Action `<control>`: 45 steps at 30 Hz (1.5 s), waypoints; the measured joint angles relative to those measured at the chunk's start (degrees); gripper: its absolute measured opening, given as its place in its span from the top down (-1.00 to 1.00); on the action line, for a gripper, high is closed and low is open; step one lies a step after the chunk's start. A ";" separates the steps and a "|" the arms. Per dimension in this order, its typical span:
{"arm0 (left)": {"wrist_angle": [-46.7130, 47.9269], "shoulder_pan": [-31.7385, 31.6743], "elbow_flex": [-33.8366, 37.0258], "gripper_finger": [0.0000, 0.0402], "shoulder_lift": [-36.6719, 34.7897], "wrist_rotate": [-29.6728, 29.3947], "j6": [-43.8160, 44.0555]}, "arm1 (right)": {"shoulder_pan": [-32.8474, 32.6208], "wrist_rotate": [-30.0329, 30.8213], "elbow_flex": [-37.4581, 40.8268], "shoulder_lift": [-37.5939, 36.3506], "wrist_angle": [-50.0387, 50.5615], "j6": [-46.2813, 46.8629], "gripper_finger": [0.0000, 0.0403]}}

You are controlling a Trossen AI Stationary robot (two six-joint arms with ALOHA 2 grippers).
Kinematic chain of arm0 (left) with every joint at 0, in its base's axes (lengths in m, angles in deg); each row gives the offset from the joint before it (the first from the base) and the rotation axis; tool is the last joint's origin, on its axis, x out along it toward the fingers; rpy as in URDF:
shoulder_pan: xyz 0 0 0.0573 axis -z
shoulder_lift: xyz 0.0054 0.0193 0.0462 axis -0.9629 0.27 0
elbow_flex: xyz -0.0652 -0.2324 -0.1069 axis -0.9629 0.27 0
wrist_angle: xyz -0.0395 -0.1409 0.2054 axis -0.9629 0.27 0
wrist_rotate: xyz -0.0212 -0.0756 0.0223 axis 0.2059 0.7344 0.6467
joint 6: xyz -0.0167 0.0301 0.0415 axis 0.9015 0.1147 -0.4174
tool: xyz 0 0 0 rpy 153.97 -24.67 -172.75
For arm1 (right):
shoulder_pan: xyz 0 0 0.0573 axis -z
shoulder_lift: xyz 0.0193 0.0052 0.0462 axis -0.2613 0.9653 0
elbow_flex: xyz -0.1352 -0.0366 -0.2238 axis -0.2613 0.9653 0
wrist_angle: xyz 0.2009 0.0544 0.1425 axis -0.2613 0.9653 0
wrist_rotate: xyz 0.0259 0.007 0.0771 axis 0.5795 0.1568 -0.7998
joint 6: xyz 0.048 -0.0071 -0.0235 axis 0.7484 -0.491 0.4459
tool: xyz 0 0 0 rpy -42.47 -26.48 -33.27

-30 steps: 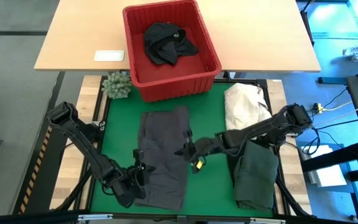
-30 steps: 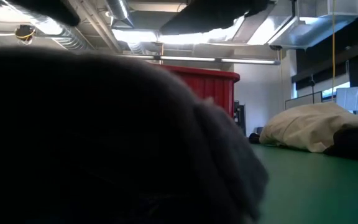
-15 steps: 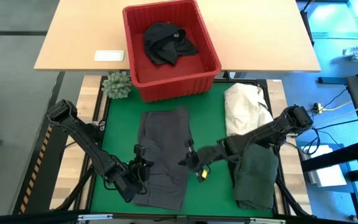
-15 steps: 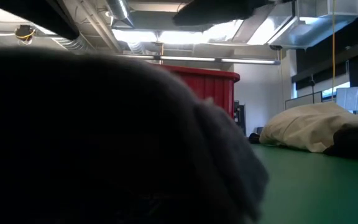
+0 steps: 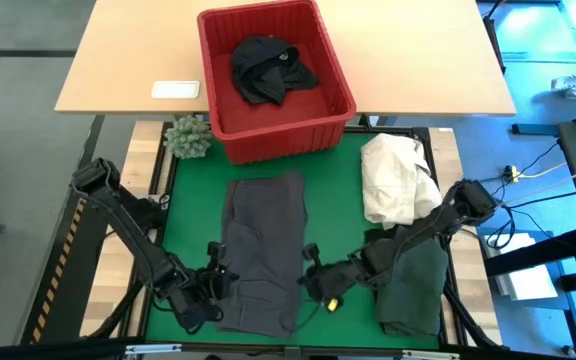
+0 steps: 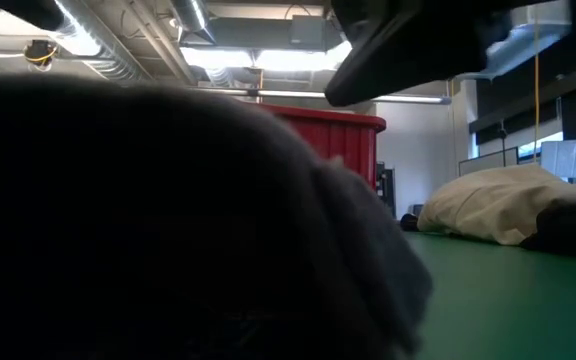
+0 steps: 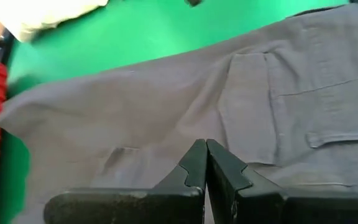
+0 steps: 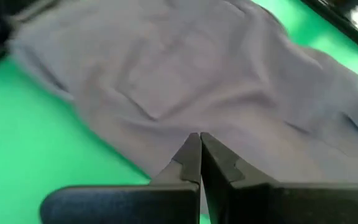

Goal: Fold laundry
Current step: Fold the gray pants

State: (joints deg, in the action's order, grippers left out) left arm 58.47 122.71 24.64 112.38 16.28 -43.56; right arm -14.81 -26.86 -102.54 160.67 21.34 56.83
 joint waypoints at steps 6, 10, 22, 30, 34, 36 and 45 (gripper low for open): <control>-3.87 1.36 2.53 1.00 0.00 0.12 0.91 | -2.98 -1.78 0.00 4.43 -6.25 -4.07 0.99; -5.80 0.99 3.59 1.00 0.01 0.34 1.97 | -3.57 -1.18 0.00 6.75 -8.83 -4.37 0.99; -10.11 0.66 3.62 1.00 0.02 -0.43 3.13 | -3.39 6.44 0.02 7.93 -11.89 0.47 0.99; -10.06 1.16 3.62 1.00 0.02 -0.47 6.98 | -3.39 4.82 0.02 7.92 -12.46 3.36 0.99; -10.04 1.14 3.62 1.00 0.02 -0.47 8.68 | -3.39 1.09 0.02 7.92 -14.80 6.06 0.99; -10.04 1.14 3.62 1.00 0.02 -0.46 8.88 | -3.41 -0.76 0.02 7.92 -15.96 7.95 0.99; -10.05 1.14 3.62 1.00 0.02 -0.73 10.31 | -3.41 -3.99 0.02 7.92 -16.17 15.30 0.99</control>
State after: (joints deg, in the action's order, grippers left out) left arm 48.42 123.85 28.26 112.41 15.55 -33.26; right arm -18.22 -30.85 -102.51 168.60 5.17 72.13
